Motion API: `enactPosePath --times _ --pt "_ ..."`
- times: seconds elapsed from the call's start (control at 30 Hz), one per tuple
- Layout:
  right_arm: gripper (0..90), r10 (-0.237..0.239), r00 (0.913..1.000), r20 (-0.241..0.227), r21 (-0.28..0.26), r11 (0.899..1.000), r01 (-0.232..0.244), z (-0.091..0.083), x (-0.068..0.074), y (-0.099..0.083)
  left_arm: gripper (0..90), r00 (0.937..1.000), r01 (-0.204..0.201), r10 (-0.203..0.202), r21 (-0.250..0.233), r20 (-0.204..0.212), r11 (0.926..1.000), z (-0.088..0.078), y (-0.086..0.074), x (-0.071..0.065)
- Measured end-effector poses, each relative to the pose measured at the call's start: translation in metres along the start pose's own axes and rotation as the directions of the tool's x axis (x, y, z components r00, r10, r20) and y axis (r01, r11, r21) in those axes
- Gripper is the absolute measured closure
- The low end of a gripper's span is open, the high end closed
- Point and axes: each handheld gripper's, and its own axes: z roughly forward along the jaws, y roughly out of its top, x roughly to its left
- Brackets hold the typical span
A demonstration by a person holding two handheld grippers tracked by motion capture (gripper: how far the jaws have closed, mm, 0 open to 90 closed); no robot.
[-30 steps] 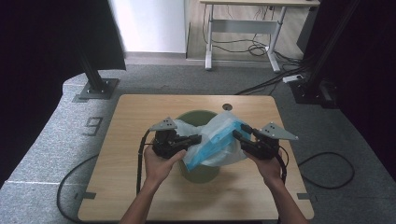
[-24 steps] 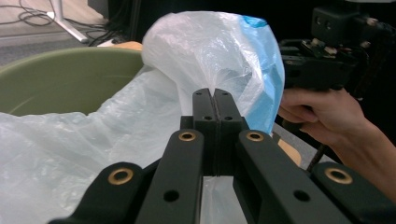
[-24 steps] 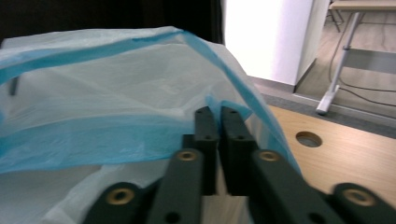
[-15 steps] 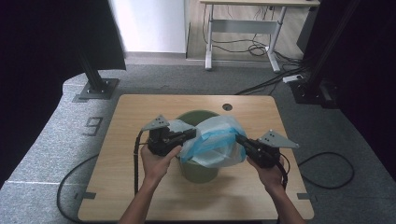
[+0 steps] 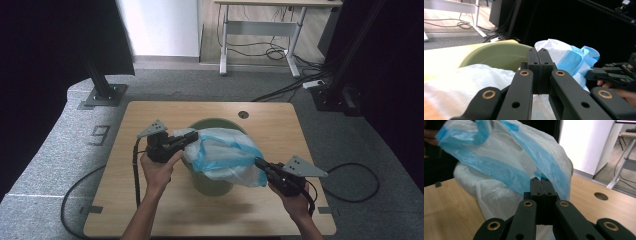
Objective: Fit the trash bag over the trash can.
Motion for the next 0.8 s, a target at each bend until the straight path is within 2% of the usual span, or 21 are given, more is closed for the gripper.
enactPosePath --times 0.3,0.37,0.43,0.5,0.67,0.8 --pt "89.0 -0.011 0.9983 -0.057 -0.016 1.0 0.01 -0.014 0.011 -0.012 89.9 0.9994 -0.009 0.01 0.008 -0.034 0.9999 -0.024 -0.008 0.009" --pt "89.0 -0.007 0.997 -0.077 -0.022 1.0 0.005 -0.018 0.014 -0.014 89.9 0.9994 -0.016 0.016 0.017 -0.032 0.9997 -0.03 -0.011 0.008" --pt "89.0 -0.018 0.9952 -0.096 -0.025 1.0 0.016 -0.022 0.018 -0.015 89.9 0.9981 -0.04 0.041 0.024 -0.047 0.9989 -0.037 -0.014 0.005" --pt "89.0 -0.034 0.9924 -0.118 -0.022 0.999 0.032 -0.023 0.024 -0.016 89.8 0.9976 -0.049 0.05 0.026 -0.047 0.9985 -0.042 -0.016 0.003" --pt "89.0 -0.059 0.9847 -0.164 -0.001 0.998 0.06 -0.022 0.036 -0.025 89.8 0.9976 -0.045 0.046 0.023 -0.053 0.9987 -0.05 -0.022 0.006" --pt "89.0 -0.051 0.981 -0.187 0.037 0.998 0.059 -0.019 0.041 -0.037 89.8 0.9979 -0.022 0.023 0.026 -0.06 0.9994 -0.052 -0.027 0.014"
